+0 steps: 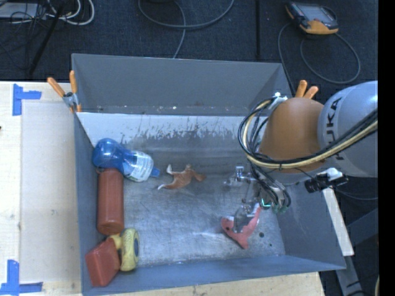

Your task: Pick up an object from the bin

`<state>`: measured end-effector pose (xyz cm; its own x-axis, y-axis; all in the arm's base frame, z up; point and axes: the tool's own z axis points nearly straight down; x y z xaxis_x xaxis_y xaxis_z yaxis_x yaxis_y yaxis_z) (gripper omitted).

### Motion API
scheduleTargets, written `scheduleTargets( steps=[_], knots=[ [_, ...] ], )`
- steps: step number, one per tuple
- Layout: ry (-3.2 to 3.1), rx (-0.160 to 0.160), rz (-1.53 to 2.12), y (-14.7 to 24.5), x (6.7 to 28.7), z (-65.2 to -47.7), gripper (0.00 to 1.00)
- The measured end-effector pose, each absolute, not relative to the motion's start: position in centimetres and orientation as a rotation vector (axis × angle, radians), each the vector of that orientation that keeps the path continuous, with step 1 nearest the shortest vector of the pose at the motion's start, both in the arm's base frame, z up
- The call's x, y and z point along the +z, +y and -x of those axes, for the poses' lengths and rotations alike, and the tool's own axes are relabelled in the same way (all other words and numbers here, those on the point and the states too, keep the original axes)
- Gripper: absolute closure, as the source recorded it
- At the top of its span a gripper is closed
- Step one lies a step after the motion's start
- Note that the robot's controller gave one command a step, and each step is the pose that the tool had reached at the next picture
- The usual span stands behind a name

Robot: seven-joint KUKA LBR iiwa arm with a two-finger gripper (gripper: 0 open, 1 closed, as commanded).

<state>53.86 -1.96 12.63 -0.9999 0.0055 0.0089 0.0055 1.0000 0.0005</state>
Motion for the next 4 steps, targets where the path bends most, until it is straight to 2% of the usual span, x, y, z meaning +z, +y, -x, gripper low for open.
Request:
scheduleTargets(
  steps=[1,2,3,4],
  knots=[
    [-3.14,0.0,0.008,-2.0,13.0,-54.1,0.0],
    [-3.119,-0.001,-0.406,-3.3,9.6,-51.6,0.0],
    [-3.072,-0.003,-0.636,-4.2,8.0,-50.5,0.0],
    [-3.115,-0.002,-0.403,-5.8,9.7,-51.2,0.0]
  ],
)
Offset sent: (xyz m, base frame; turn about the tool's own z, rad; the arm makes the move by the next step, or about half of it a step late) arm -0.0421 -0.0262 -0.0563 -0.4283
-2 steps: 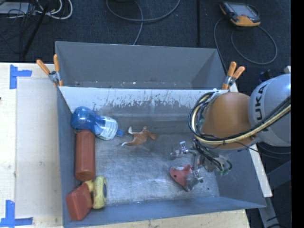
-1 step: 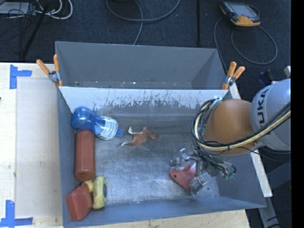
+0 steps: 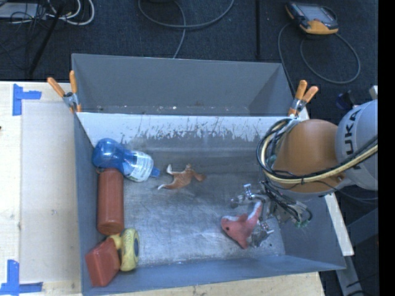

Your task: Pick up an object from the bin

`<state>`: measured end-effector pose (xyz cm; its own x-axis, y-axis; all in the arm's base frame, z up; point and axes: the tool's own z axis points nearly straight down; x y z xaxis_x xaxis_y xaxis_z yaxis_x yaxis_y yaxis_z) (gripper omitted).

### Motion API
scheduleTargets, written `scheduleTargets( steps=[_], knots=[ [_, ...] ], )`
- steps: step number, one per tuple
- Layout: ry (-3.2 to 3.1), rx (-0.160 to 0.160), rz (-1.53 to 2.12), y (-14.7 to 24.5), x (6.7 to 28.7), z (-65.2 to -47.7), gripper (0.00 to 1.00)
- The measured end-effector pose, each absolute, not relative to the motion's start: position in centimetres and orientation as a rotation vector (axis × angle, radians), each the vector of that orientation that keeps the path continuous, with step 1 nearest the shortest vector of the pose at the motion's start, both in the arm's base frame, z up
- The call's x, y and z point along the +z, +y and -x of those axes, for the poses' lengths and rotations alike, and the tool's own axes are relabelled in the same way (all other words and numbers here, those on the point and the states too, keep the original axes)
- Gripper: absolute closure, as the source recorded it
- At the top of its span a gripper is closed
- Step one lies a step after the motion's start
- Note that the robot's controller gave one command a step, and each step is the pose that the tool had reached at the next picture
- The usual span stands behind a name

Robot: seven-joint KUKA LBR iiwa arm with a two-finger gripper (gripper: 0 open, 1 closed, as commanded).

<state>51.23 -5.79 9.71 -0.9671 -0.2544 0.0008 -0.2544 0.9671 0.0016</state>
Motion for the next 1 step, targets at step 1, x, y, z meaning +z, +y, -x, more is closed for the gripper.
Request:
scheduleTargets(
  steps=[1],
  knots=[
    [-3.09,-0.001,-0.563,-5.21,7.38,-49.84,0.0]
  ],
)
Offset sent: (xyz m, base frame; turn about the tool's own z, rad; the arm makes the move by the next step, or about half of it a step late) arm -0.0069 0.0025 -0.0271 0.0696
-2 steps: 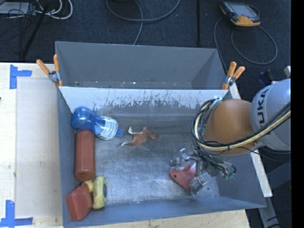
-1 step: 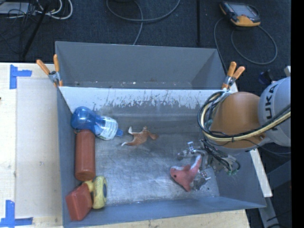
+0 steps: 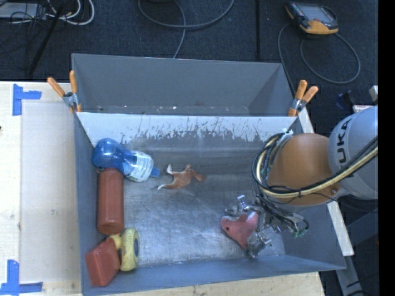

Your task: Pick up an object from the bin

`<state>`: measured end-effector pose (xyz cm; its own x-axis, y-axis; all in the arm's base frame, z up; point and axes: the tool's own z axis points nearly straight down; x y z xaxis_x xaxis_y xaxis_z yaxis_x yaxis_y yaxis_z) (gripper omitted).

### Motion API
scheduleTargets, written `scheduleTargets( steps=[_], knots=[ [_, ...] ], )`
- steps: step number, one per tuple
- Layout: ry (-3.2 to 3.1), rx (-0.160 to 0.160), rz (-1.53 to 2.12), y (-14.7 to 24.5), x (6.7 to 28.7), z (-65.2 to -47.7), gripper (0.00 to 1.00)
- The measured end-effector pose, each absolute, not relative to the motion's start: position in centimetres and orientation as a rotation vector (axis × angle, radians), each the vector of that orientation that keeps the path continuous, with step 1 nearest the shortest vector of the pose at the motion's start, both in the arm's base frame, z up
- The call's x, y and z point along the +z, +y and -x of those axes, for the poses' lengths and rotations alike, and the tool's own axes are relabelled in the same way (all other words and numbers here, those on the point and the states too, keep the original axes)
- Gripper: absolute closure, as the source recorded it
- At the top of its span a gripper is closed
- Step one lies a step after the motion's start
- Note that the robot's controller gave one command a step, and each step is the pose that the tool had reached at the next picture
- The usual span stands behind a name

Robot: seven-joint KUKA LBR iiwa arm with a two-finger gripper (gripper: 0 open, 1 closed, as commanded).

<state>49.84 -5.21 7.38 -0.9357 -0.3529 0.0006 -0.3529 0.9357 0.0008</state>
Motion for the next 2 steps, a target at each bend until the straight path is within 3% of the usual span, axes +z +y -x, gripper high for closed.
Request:
scheduleTargets(
  steps=[1,2],
  knots=[
    [-3.122,-0.005,-0.333,-5.32,6.9,-50.34,1.0],
    [-3.124,-0.005,-0.301,-5.38,6.98,-50.43,1.0]
  ],
)
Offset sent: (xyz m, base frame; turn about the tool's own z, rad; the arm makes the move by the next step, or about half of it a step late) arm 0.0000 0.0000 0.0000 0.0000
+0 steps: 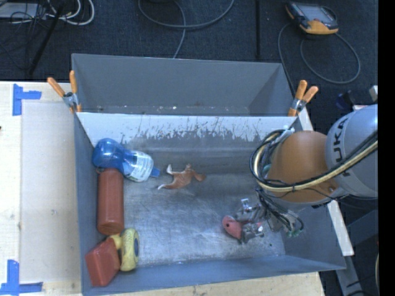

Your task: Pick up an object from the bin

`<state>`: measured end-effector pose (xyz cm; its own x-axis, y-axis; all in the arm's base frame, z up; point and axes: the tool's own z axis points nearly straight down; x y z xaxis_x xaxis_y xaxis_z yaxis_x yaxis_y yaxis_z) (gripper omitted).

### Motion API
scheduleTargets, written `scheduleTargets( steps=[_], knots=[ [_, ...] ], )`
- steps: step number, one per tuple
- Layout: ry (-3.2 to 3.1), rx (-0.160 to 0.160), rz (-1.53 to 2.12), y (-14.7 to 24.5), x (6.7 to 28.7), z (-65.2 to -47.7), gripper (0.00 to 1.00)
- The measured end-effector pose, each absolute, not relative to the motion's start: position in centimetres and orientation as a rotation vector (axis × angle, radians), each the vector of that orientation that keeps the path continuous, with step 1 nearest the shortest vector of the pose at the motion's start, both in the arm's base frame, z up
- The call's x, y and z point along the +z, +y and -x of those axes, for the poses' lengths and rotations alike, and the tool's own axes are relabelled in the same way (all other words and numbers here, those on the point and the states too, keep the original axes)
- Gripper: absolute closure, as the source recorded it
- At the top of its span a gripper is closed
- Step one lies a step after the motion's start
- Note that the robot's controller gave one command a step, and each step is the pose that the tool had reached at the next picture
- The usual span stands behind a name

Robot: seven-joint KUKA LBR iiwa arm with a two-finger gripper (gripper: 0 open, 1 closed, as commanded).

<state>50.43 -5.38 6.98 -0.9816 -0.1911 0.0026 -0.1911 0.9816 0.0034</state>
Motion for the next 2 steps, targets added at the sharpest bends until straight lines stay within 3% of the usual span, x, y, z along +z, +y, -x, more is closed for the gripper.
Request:
scheduleTargets(
  steps=[2],
  knots=[
    [-3.125,-0.002,-0.303,-5.39,8.17,-50.4,1.0]
  ],
)
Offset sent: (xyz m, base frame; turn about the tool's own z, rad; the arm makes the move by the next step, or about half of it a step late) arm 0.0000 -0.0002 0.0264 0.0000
